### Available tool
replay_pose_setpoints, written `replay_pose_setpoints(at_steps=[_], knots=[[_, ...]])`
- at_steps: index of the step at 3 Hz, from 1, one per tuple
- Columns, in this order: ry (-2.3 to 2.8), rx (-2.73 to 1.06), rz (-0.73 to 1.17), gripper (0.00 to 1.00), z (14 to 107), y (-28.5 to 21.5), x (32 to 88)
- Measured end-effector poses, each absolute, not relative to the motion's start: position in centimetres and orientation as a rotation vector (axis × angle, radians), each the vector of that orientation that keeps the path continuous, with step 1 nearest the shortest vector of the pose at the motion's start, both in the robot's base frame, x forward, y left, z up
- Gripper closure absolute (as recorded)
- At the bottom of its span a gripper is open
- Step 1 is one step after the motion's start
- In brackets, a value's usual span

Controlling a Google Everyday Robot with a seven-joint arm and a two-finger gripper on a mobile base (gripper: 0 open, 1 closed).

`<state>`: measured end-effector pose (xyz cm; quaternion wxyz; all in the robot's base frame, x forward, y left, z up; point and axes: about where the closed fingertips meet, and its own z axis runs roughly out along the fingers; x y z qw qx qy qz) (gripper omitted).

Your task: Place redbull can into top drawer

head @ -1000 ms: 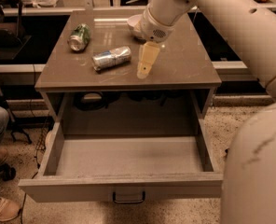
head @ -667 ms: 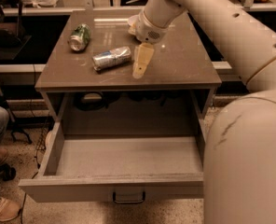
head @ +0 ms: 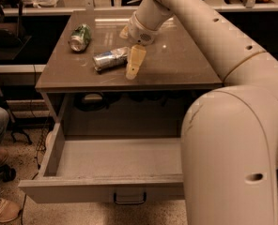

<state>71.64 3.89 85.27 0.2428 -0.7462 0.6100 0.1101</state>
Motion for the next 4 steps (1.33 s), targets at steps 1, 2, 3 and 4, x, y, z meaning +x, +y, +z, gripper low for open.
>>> replay_pose_setpoints(at_steps=[1, 2, 3, 4], knots=[[1.642, -2.056, 0.329, 0.0, 85.0, 5.0, 72.1], [1.625, -2.077, 0.345, 0.0, 84.8, 6.0, 72.4], [1.64, -2.098, 0.35, 0.0, 84.2, 7.1, 72.6], [1.671, -2.129, 0.327, 0.05, 83.5, 7.6, 72.8]])
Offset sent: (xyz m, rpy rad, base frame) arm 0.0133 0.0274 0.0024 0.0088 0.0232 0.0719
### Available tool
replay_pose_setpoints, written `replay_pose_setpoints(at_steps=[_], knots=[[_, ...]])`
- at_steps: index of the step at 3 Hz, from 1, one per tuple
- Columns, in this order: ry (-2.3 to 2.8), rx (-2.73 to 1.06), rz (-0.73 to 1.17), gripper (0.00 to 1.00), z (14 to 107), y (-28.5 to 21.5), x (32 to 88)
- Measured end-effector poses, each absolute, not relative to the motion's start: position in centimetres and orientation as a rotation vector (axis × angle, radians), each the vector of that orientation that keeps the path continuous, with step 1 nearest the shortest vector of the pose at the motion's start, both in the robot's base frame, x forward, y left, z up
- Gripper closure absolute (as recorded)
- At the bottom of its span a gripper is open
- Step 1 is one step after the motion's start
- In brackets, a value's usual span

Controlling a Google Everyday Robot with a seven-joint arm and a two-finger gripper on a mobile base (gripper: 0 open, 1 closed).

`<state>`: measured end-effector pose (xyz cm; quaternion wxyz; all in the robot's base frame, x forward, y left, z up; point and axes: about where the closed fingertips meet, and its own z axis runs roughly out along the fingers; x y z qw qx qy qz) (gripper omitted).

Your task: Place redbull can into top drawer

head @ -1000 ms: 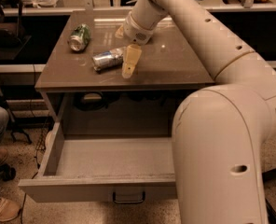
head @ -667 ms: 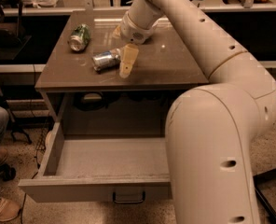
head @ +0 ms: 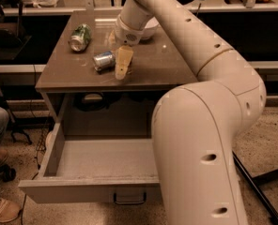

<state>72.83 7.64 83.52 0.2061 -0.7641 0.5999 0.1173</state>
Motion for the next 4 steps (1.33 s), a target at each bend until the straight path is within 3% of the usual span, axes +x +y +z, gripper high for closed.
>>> replay_pose_setpoints(at_steps=[1, 3, 4], knots=[[1.691, -2.14, 0.323, 0.23, 83.1, 8.0, 72.8], [1.712, -2.111, 0.333, 0.69, 84.1, 7.0, 71.1], [1.773, -2.044, 0.35, 0.99, 85.1, 4.3, 68.7]])
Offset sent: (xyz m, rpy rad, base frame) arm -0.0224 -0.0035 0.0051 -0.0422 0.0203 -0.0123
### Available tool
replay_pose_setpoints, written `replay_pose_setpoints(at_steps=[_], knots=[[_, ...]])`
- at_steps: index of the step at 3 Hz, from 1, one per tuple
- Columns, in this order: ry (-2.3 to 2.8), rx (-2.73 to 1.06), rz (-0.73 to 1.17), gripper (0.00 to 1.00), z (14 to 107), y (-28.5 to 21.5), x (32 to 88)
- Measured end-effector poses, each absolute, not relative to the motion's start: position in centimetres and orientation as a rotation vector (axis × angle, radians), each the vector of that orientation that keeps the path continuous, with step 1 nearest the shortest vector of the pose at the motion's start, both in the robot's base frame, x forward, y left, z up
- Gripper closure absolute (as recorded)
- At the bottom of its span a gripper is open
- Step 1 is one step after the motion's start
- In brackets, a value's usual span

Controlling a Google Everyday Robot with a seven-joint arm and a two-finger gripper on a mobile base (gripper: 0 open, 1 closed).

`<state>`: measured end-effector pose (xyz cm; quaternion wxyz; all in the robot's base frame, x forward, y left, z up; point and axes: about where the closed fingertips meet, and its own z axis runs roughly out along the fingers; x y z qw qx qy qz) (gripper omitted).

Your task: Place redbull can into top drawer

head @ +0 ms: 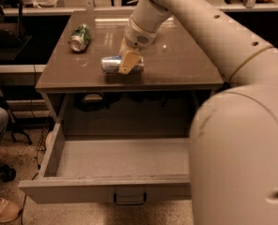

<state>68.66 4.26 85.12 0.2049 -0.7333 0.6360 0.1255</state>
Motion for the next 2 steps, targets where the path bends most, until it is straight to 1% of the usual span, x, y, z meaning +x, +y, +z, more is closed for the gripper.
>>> replay_pose_setpoints(at_steps=[2], knots=[[1.99, -1.917, 0.381, 1.0, 85.0, -2.1, 60.5]])
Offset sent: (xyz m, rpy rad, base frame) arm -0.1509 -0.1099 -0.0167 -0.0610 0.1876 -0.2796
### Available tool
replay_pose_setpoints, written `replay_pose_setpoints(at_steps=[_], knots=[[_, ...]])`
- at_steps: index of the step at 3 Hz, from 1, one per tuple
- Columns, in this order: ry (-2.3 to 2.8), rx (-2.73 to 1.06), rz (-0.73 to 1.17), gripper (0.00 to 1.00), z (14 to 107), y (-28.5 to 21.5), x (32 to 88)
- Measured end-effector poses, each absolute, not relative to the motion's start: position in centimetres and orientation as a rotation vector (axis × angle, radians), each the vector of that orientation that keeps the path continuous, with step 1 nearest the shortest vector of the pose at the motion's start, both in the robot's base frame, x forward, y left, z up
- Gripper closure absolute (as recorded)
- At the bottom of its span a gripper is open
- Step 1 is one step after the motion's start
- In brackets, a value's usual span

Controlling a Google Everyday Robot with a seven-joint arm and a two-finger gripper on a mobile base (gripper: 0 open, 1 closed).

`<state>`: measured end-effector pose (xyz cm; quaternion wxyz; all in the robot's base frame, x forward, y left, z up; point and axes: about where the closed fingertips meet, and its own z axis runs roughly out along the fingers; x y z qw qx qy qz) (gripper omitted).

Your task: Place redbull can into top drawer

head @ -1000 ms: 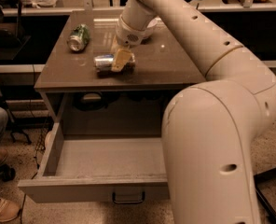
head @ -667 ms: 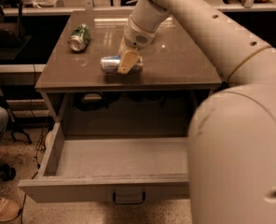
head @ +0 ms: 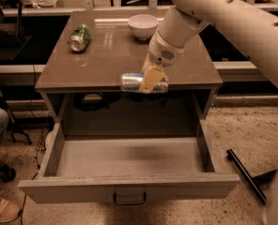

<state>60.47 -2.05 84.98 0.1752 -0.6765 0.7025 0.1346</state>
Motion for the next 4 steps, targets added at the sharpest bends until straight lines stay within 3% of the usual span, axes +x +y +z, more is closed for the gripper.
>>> replay_pose_setpoints(at_steps=[2, 4], knots=[[2.166, -1.685, 0.58, 1.0, 80.4, -3.1, 53.0], [2.183, -1.658, 0.598, 1.0, 78.7, -2.2, 52.7]])
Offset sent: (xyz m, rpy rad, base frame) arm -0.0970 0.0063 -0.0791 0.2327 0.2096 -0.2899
